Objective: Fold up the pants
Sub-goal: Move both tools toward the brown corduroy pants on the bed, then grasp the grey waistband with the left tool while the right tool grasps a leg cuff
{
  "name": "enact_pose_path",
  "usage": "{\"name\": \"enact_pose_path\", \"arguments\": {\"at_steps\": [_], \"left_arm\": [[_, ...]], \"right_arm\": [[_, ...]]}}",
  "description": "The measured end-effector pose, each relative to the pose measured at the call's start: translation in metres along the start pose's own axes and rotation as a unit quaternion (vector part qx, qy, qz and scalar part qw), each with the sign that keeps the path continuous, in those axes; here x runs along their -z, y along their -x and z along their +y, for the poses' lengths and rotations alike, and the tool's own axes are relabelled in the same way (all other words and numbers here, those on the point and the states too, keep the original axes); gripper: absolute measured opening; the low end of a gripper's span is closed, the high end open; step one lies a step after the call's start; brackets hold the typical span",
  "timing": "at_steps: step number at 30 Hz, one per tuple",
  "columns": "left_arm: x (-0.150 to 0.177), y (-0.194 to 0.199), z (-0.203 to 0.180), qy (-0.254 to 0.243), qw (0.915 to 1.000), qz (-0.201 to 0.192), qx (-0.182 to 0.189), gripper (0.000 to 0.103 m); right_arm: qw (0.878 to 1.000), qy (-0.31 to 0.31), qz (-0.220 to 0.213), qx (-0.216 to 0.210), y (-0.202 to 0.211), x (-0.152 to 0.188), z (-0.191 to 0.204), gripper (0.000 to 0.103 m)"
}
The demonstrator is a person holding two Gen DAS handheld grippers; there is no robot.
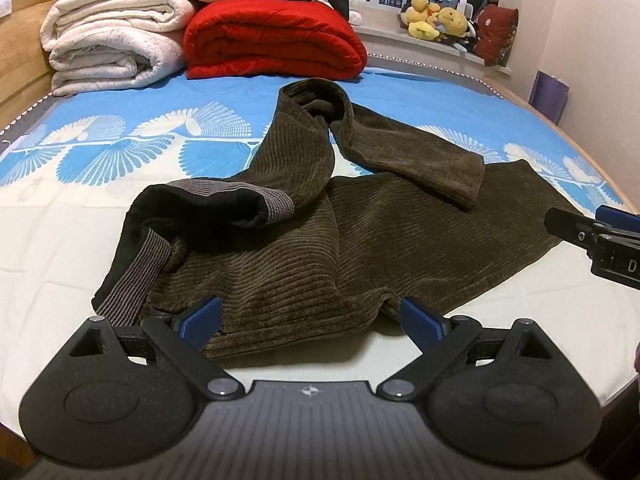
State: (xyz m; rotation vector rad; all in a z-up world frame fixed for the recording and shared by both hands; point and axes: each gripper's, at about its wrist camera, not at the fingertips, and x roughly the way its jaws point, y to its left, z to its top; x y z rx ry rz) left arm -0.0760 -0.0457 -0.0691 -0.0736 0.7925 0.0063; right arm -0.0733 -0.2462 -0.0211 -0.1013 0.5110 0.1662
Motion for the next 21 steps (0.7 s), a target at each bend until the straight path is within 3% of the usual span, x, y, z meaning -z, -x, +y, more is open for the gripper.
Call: {"name": "enact_pose_path", "arguments": {"at_steps": [2, 4, 5, 6, 7, 8, 9, 10, 14, 15, 17, 19, 21], "left_arm": [[0.000, 0.000, 0.000, -0.001, 1.0000, -0.001, 0.001, 0.091], [0.000, 0.001, 0.000, -0.004, 1.0000, -0.001, 0.003, 0.067], [-0.001, 0.001, 0.000, -0.006, 1.0000, 0.000, 0.004, 0.058], [-0.002, 0.001, 0.001, -0.008, 1.0000, 0.000, 0.004, 0.040], [-0.004, 0.002, 0.004, -0.009, 1.0000, 0.000, 0.004, 0.027], [-0.007, 0.002, 0.008, -0.007, 1.0000, 0.002, 0.006, 0.023], [-0.012, 0.001, 0.012, -0.005, 0.9999, 0.005, 0.012, 0.018], [-0.017, 0.001, 0.017, -0.006, 0.9998, 0.007, 0.016, 0.018], [-0.056, -0.015, 0.043, -0.057, 0.9983, -0.003, 0.003, 0.020], [-0.064, -0.023, 0.049, -0.076, 0.9971, 0.000, 0.000, 0.025], [-0.074, -0.043, 0.063, -0.123, 0.9923, 0.009, -0.014, 0.048], [-0.075, -0.065, 0.079, -0.163, 0.9856, 0.010, -0.045, 0.084], [-0.069, -0.091, 0.098, -0.178, 0.9808, 0.024, -0.075, 0.087]], "right_arm": [[1.000, 0.002, 0.003, -0.002, -0.001, 0.000, -0.001, 0.089], [1.000, -0.004, 0.002, -0.011, -0.001, 0.001, -0.001, 0.087], [1.000, -0.011, -0.007, -0.018, 0.000, 0.001, -0.003, 0.079], [1.000, -0.013, -0.008, -0.021, 0.000, 0.000, -0.003, 0.072], [1.000, -0.013, -0.007, -0.025, 0.001, 0.000, -0.003, 0.059], [0.999, -0.015, -0.006, -0.029, 0.001, 0.000, -0.003, 0.047], [0.999, -0.017, -0.006, -0.033, 0.001, -0.001, -0.003, 0.042], [0.999, -0.016, -0.004, -0.035, 0.001, -0.001, -0.003, 0.034], [0.998, -0.017, 0.010, -0.053, -0.005, -0.003, 0.002, 0.034], [0.998, -0.016, 0.012, -0.059, -0.007, -0.002, 0.004, 0.034], [0.997, -0.010, 0.001, -0.076, -0.012, -0.001, 0.009, 0.035], [0.996, 0.015, 0.007, -0.090, -0.022, 0.000, 0.018, 0.042], [0.990, 0.037, 0.050, -0.123, -0.032, 0.001, 0.028, 0.052]]}}
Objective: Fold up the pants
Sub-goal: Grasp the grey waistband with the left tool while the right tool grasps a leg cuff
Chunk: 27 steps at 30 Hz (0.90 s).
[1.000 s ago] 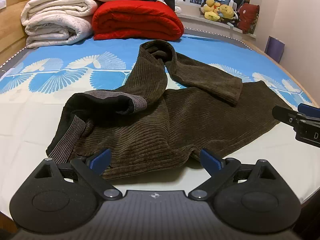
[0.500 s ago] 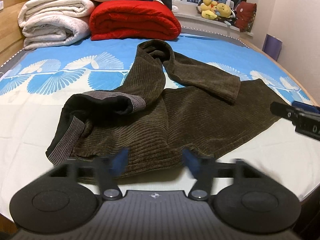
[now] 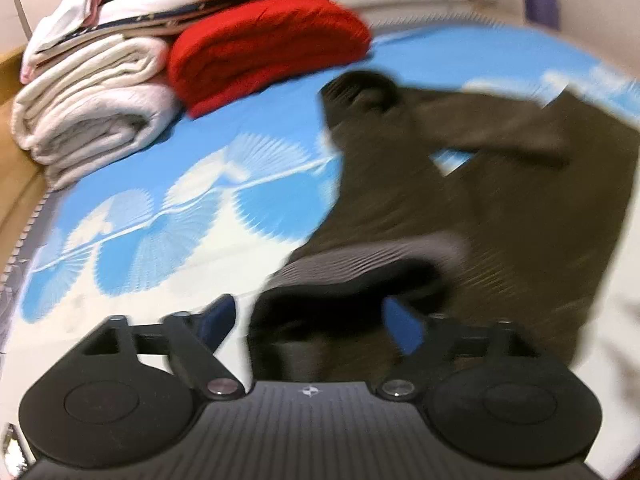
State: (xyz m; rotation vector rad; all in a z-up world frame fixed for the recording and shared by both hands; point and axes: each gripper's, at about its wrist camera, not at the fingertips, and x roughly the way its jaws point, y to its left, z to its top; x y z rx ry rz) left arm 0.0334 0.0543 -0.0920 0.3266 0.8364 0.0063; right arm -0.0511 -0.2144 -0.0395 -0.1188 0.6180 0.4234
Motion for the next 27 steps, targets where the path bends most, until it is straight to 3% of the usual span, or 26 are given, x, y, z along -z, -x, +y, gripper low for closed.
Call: {"name": "enact_pose_path", "arguments": {"at_steps": [3, 4, 7, 11, 13, 15, 16, 17, 19, 20, 21, 23, 25, 27], "left_arm": [[0.011, -0.036, 0.011, -0.015, 0.9977, 0.066, 0.003, 0.087], [0.012, -0.041, 0.011, -0.026, 0.9977, 0.062, -0.003, 0.088], [0.012, -0.057, 0.008, -0.060, 0.9967, 0.051, -0.019, 0.088], [0.008, -0.075, 0.003, -0.093, 0.9945, 0.035, -0.033, 0.087], [0.000, -0.078, 0.001, -0.099, 0.9942, 0.022, -0.034, 0.076], [-0.005, -0.086, 0.007, -0.103, 0.9944, 0.023, -0.009, 0.036], [-0.010, -0.087, 0.010, -0.098, 0.9949, 0.023, -0.002, 0.033], [-0.014, -0.085, 0.020, -0.080, 0.9967, 0.014, 0.006, 0.032], [-0.025, -0.079, 0.059, 0.020, 0.9996, -0.020, -0.007, 0.029], [-0.028, -0.076, 0.084, 0.095, 0.9944, -0.038, -0.026, 0.029], [-0.027, -0.073, 0.113, 0.180, 0.9808, -0.056, -0.049, 0.031], [-0.021, -0.074, 0.144, 0.273, 0.9582, -0.057, -0.064, 0.037], [-0.014, -0.083, 0.156, 0.304, 0.9507, -0.015, -0.062, 0.051], [-0.003, -0.088, 0.164, 0.332, 0.9408, 0.019, -0.064, 0.052]], "right_arm": [[0.998, 0.047, 0.032, -0.038, -0.023, 0.003, 0.022, 0.061], [0.996, 0.056, 0.050, -0.054, -0.028, 0.004, 0.027, 0.066], [0.983, 0.135, 0.092, -0.077, -0.056, 0.014, 0.059, 0.067], [0.964, 0.224, 0.135, -0.057, -0.092, 0.030, 0.079, 0.067], [0.959, 0.244, 0.138, -0.041, -0.108, 0.033, 0.086, 0.065], [0.957, 0.257, 0.135, -0.034, -0.111, 0.032, 0.089, 0.060], [0.955, 0.264, 0.131, -0.035, -0.113, 0.032, 0.090, 0.049], [0.954, 0.269, 0.130, -0.038, -0.115, 0.032, 0.091, 0.032], [0.950, 0.283, 0.124, -0.046, -0.116, 0.033, 0.096, 0.021], [0.948, 0.291, 0.116, -0.050, -0.116, 0.034, 0.099, 0.016], [0.945, 0.306, 0.094, -0.061, -0.109, 0.035, 0.104, 0.015], [0.942, 0.322, 0.040, -0.087, -0.094, 0.034, 0.112, 0.015], [0.950, 0.295, 0.011, -0.101, -0.084, 0.028, 0.109, 0.019], [0.962, 0.249, 0.028, -0.107, -0.081, 0.021, 0.097, 0.032]]}}
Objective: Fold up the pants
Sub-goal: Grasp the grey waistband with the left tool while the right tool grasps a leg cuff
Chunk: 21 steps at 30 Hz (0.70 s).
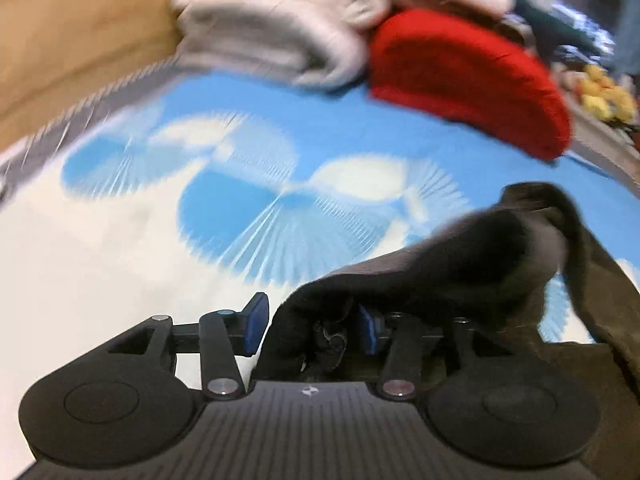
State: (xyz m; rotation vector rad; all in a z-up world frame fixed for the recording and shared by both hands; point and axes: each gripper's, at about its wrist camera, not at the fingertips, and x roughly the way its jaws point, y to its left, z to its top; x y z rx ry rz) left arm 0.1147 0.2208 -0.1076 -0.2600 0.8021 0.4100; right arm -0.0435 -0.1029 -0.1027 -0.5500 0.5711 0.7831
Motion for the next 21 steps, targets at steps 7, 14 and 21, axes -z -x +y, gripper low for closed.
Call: {"name": "enact_pose_path", "arguments": {"at_steps": [7, 14, 21], "left_arm": [[0.008, 0.002, 0.054, 0.104, 0.9934, 0.040, 0.026, 0.068], [0.040, -0.008, 0.061, 0.052, 0.9902, 0.130, -0.004, 0.081], [0.064, -0.029, 0.064, 0.019, 0.9797, 0.198, -0.028, 0.082]], "right_arm": [[0.974, -0.218, -0.007, 0.055, 0.059, 0.020, -0.109, 0.046], [0.838, -0.485, 0.003, 0.250, 0.141, 0.141, -0.262, 0.048], [0.649, -0.701, 0.011, 0.295, 0.191, 0.295, -0.340, 0.050]]}}
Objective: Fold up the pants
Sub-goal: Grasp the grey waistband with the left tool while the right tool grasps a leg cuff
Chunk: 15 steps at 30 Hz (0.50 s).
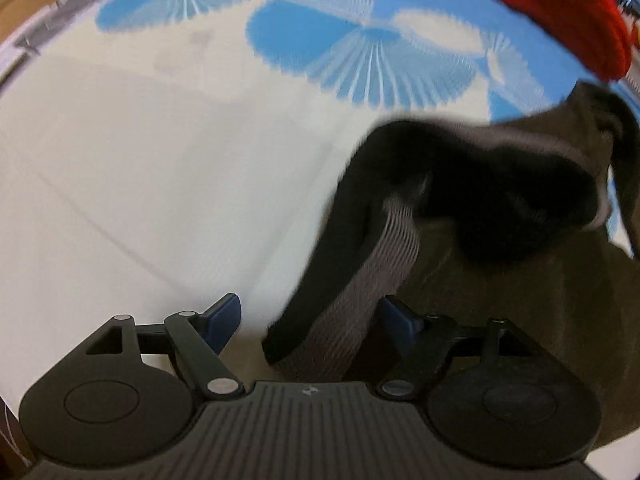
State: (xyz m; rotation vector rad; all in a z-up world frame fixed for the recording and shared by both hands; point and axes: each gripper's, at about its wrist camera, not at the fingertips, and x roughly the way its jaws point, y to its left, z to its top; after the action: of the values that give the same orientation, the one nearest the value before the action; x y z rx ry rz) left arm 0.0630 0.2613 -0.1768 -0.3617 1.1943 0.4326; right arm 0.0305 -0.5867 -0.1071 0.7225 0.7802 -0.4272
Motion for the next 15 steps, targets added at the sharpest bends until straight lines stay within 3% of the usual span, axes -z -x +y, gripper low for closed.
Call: {"name": "enact_pose_path", "arguments": {"at_steps": [4, 8, 9, 10, 11, 14, 15], "left_arm": [[0.002, -0.011, -0.005, -0.006, 0.9999, 0.016, 0.003, 0.084], [0.003, -0.013, -0.014, -0.021, 0.9997, 0.013, -0.001, 0.081], [0.003, -0.013, -0.017, -0.031, 0.9995, 0.009, -0.005, 0.077], [0.003, -0.009, -0.019, -0.038, 0.9992, 0.006, -0.009, 0.068], [0.004, -0.007, -0.021, -0.045, 0.9989, 0.000, -0.012, 0.062], [0.007, 0.008, -0.025, -0.063, 0.9975, -0.021, -0.023, 0.030], [0.007, 0.015, -0.025, -0.062, 0.9971, -0.032, -0.030, 0.026]], "right_arm": [[0.998, -0.058, 0.029, -0.009, -0.029, -0.006, -0.013, 0.050], [1.000, -0.026, 0.011, -0.005, -0.036, -0.002, 0.008, 0.046], [1.000, -0.020, 0.005, 0.000, -0.042, -0.003, 0.012, 0.039], [1.000, -0.016, 0.001, 0.004, -0.052, -0.003, 0.016, 0.016], [1.000, -0.011, 0.001, 0.014, -0.052, -0.002, 0.018, 0.013], [1.000, -0.007, -0.017, 0.016, -0.056, -0.008, 0.032, 0.010], [0.999, 0.001, -0.033, 0.009, -0.045, -0.011, 0.035, 0.010]]}}
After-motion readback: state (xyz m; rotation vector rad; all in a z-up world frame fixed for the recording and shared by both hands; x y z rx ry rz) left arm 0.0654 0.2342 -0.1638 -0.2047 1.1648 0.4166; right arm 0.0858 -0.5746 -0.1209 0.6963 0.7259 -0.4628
